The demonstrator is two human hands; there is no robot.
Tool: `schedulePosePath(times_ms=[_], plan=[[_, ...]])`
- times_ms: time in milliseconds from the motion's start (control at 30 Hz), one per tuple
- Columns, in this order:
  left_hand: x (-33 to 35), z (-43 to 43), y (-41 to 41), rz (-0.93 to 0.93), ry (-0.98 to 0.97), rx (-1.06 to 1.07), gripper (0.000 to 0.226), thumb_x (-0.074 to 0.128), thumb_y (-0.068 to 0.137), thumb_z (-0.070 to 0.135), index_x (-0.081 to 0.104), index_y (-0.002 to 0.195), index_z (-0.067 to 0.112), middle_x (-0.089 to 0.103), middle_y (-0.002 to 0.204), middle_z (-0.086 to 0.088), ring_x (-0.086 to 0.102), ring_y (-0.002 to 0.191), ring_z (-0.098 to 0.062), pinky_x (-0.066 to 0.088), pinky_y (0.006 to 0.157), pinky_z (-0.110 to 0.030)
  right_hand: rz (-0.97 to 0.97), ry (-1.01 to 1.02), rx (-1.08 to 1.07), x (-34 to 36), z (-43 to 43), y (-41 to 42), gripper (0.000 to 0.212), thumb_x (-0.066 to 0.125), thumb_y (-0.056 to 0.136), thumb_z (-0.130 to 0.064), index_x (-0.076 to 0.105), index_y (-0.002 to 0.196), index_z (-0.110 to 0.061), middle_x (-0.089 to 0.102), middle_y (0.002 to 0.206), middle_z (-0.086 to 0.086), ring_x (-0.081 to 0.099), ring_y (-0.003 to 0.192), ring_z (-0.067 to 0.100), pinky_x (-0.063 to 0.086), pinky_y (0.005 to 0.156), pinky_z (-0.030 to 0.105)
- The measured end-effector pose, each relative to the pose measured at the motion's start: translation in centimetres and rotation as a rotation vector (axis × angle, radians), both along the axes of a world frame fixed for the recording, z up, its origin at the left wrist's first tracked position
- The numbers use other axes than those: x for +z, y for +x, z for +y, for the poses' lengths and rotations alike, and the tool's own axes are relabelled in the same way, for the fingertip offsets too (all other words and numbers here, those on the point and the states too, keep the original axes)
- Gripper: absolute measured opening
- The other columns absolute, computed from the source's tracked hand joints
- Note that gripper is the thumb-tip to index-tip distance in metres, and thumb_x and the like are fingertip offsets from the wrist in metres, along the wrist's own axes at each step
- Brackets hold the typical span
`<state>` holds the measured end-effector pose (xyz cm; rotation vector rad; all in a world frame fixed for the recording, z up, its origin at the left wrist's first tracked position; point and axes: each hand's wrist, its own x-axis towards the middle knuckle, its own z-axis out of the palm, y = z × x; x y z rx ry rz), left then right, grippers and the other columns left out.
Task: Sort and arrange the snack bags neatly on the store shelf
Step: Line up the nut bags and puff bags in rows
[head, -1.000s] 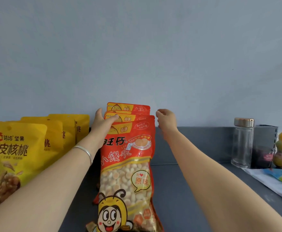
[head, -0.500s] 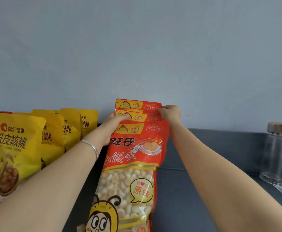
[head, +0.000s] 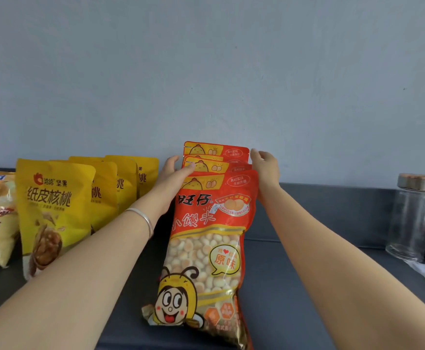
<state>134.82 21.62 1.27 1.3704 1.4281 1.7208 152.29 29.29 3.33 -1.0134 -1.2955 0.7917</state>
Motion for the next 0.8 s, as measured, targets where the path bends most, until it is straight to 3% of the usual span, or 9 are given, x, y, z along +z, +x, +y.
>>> schedulePosePath(times_ms=[100, 133, 233, 300, 400, 500, 667, 800], plan=[[-1.1, -1.1, -0.1, 0.007, -0.020, -0.038, 0.072, 0.059, 0.091, 0.038, 0.017, 0.149, 0.028, 0.042, 0.144, -0.006, 0.056, 0.112, -0.023, 0.043, 0.077, -0.030, 0.092, -0.013, -0.003, -1.3, -0.8, 0.6, 0.032, 0.040, 0.088, -0.049, 0.051, 0.083, -0.019, 0.055, 0.085, -0.002, 0.056, 0.086, 0.021, 0.048, 0.076, 0.039], [-1.6, -1.6, -0.1, 0.002, -0.027, -0.048, 0.075, 0.060, 0.091, 0.038, 0.014, 0.150, 0.028, 0.039, 0.147, -0.008, 0.053, 0.119, -0.025, 0.042, 0.083, -0.034, 0.140, -0.020, -0.020, -1.9, -1.2, 0.8, 0.034, 0.040, 0.093, -0.044, 0.047, 0.077, -0.015, 0.050, 0.078, -0.003, 0.051, 0.080, 0.019, 0.043, 0.072, 0.037], [-3.2, -3.0, 0.0, -0.045, -0.051, -0.105, 0.083, 0.062, 0.089, 0.038, 0.007, 0.151, 0.029, 0.037, 0.148, -0.008, 0.050, 0.123, -0.026, 0.042, 0.089, -0.038, 0.236, -0.033, -0.089, -3.9, -3.0, 1.6, 0.035, 0.037, 0.100, -0.040, 0.051, 0.084, -0.014, 0.049, 0.081, -0.002, 0.048, 0.077, 0.016, 0.043, 0.070, 0.034], [-4.3, -4.0, 0.2, -0.094, -0.074, -0.172, 0.085, 0.062, 0.089, 0.037, 0.005, 0.151, 0.027, 0.045, 0.139, -0.001, 0.054, 0.114, -0.020, 0.043, 0.084, -0.034, 0.233, -0.038, -0.121, -5.2, -4.9, 1.5, 0.035, 0.036, 0.101, -0.042, 0.057, 0.103, -0.014, 0.053, 0.087, -0.002, 0.053, 0.088, 0.019, 0.048, 0.082, 0.040], [-5.8, -5.2, 0.6, -0.125, -0.087, -0.273, 0.069, 0.064, 0.089, 0.033, 0.027, 0.146, 0.024, 0.056, 0.126, 0.004, 0.060, 0.103, -0.014, 0.048, 0.074, -0.028, 0.216, -0.027, -0.102, -6.9, -7.4, 0.9, 0.035, 0.039, 0.099, -0.047, 0.057, 0.102, -0.018, 0.063, 0.096, -0.002, 0.060, 0.099, 0.019, 0.050, 0.092, 0.042], [-7.1, -6.1, 1.0, -0.128, -0.078, -0.321, 0.054, 0.065, 0.088, 0.030, 0.041, 0.136, 0.026, 0.062, 0.120, 0.001, 0.060, 0.109, -0.018, 0.047, 0.090, -0.035, 0.133, 0.012, -0.042, -8.6, -9.5, 0.5, 0.043, 0.044, 0.095, -0.053, 0.065, 0.103, -0.017, 0.070, 0.103, -0.001, 0.062, 0.093, 0.014, 0.048, 0.081, 0.033], [-8.5, -7.0, 1.7, -0.199, -0.060, -0.333, 0.066, 0.066, 0.086, 0.035, 0.031, 0.142, 0.029, 0.058, 0.124, 0.002, 0.058, 0.112, -0.018, 0.046, 0.098, -0.043, 0.026, 0.050, 0.080, -9.4, -11.4, -0.1, 0.028, 0.066, 0.084, -0.045, 0.068, 0.105, -0.027, 0.075, 0.102, -0.001, 0.072, 0.093, 0.020, 0.057, 0.087, 0.044], [-8.7, -7.0, 2.3, -0.203, -0.054, -0.281, 0.073, 0.062, 0.089, 0.038, 0.020, 0.147, 0.028, 0.053, 0.131, 0.001, 0.053, 0.118, -0.020, 0.043, 0.100, -0.043, -0.014, -0.025, -0.004, -9.1, -11.3, -0.4, 0.039, 0.063, 0.083, -0.047, 0.063, 0.114, -0.023, 0.072, 0.106, -0.001, 0.071, 0.094, 0.022, 0.056, 0.088, 0.047]])
